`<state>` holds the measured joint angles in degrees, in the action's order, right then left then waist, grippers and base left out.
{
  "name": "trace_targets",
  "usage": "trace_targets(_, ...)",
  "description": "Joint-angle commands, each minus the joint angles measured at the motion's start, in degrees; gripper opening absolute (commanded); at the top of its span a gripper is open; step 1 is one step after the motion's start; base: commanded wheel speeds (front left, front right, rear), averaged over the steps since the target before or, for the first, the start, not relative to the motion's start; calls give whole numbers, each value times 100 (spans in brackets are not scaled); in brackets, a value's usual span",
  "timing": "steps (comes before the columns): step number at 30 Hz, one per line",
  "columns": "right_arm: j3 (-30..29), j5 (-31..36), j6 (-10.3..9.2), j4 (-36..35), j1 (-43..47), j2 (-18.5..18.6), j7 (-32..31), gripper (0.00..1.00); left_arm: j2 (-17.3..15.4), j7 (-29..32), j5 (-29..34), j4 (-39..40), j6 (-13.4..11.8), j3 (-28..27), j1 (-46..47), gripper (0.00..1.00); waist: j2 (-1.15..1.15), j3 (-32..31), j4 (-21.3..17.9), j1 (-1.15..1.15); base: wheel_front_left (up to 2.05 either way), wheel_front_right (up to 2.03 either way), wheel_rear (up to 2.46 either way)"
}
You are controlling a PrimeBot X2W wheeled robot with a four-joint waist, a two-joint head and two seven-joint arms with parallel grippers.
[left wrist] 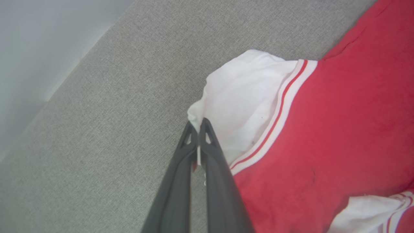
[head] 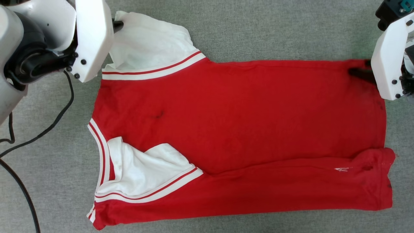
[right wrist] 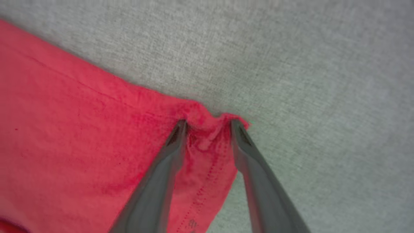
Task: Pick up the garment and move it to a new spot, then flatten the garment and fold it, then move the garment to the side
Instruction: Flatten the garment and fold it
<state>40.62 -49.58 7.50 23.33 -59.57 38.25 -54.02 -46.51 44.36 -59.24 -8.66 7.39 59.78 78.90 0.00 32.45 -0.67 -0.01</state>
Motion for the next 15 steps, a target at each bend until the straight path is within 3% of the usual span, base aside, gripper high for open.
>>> trace_targets(1, 226, -53, -3, 220, 330, -184, 130, 0, -44, -62, -20, -1, 0, 40, -1, 0, 0, -63, -17, 1, 0, 0, 0)
trace_targets(9, 209, -318, -3, 114, 214, -32, 1099, 0, -202, -455, -156, 146, 0, 193, -346, 0, 0, -719, -84, 1, 0, 0, 0)
trace_targets(15, 573, -497, -3, -88, 557, 191, 1594, 0, -599, -778, -291, 548, -12, 284, -934, 0, 0, -1229, -95, 1, 0, 0, 0)
